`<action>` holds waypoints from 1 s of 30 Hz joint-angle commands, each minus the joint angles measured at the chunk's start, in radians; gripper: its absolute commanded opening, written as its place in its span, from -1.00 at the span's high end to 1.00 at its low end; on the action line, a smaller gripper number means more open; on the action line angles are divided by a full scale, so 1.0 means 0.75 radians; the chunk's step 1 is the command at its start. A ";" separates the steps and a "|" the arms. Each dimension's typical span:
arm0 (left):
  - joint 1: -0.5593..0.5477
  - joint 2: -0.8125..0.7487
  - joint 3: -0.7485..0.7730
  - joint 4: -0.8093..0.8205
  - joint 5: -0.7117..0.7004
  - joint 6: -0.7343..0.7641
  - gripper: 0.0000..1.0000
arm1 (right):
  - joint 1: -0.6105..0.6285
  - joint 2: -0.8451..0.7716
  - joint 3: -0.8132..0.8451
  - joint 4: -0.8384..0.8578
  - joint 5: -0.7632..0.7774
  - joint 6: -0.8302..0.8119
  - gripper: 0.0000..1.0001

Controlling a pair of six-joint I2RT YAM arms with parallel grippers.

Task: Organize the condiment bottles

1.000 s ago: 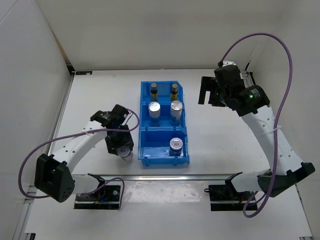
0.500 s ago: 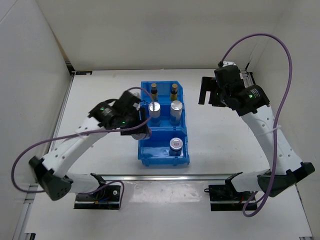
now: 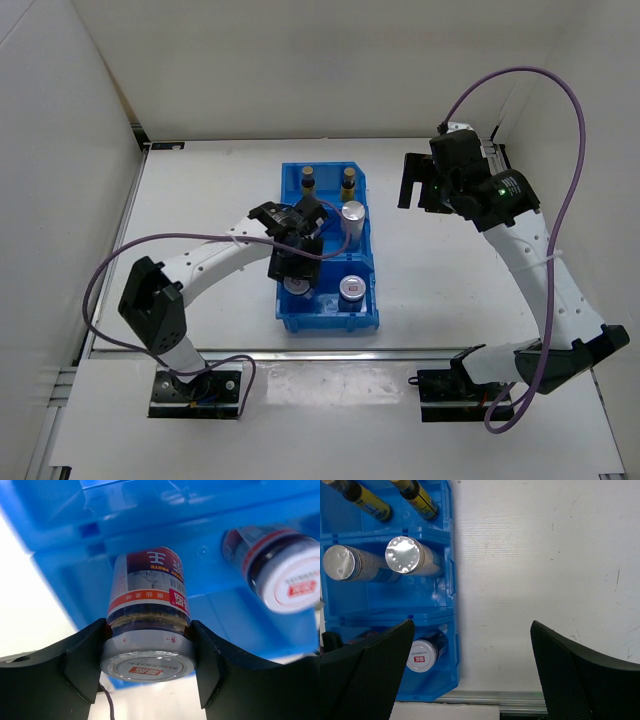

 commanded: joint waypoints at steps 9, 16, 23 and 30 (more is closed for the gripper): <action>-0.007 0.103 0.068 0.046 0.059 0.050 0.24 | -0.005 -0.004 0.001 0.033 -0.004 0.001 -0.99; -0.007 0.074 0.130 0.046 -0.010 0.075 -0.52 | -0.005 -0.004 -0.026 0.033 0.020 -0.036 -0.99; 0.046 0.007 0.236 -0.015 -0.133 0.130 -1.00 | -0.005 0.058 -0.020 0.047 -0.027 -0.048 -0.99; 0.122 -0.118 0.318 -0.027 -0.194 0.148 -1.00 | -0.018 0.046 -0.020 0.047 -0.015 -0.060 -0.99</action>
